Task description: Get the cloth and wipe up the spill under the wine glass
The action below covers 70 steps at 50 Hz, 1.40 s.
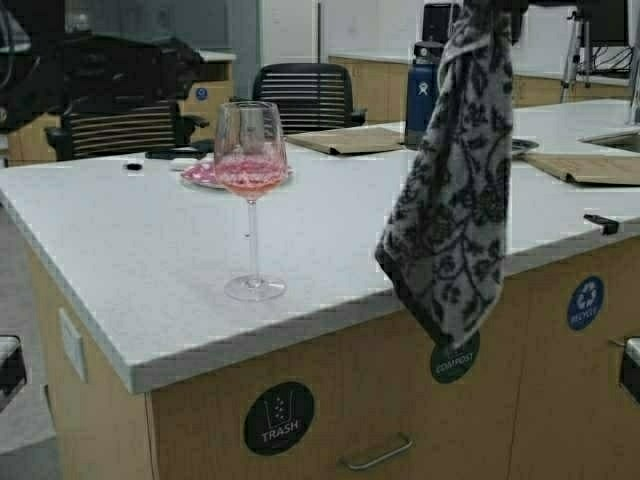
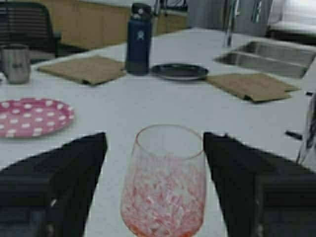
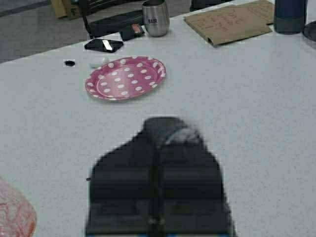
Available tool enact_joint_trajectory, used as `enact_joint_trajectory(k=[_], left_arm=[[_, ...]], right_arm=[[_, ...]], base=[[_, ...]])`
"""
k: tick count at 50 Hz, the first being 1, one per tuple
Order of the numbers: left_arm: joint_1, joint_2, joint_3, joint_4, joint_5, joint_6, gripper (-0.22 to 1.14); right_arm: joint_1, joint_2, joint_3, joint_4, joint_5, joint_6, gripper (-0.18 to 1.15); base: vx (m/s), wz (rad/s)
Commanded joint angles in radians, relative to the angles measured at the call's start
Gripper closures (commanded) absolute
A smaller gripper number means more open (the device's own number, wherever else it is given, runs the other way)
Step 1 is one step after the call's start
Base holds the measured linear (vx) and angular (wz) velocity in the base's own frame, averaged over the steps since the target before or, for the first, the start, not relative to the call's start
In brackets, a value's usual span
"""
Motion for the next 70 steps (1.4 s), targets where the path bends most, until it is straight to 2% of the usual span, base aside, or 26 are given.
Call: enact_joint_trajectory(k=[1,17,32,58,70], left_arm=[[-0.002,-0.127,-0.069,-0.005,0.166,0.002,-0.03],[0.000,-0.268,-0.124,-0.034,0.411,0.014,-0.03],[0.000,-0.278,-0.081,-0.044,0.411,0.026,-0.03],[0.002,-0.310,-0.101,-0.057,0.410,0.034,-0.03],[0.032,-0.313,-0.097,-0.057,0.411,0.028,-0.03]], right_arm=[[0.000,-0.054,-0.057,-0.008,0.054,-0.011,0.90],[0.000,-0.057,-0.058,-0.008,0.060,-0.011,0.90],[0.000,-0.057,-0.054,-0.009,0.060,-0.011,0.91],[0.000,-0.057,-0.060,-0.009,0.060,-0.011,0.91],[0.000,-0.057,-0.058,-0.009,0.061,-0.011,0.91]], base=[[0.00,0.00],[0.00,0.00],[0.00,0.00],[0.00,0.00],[0.00,0.00]])
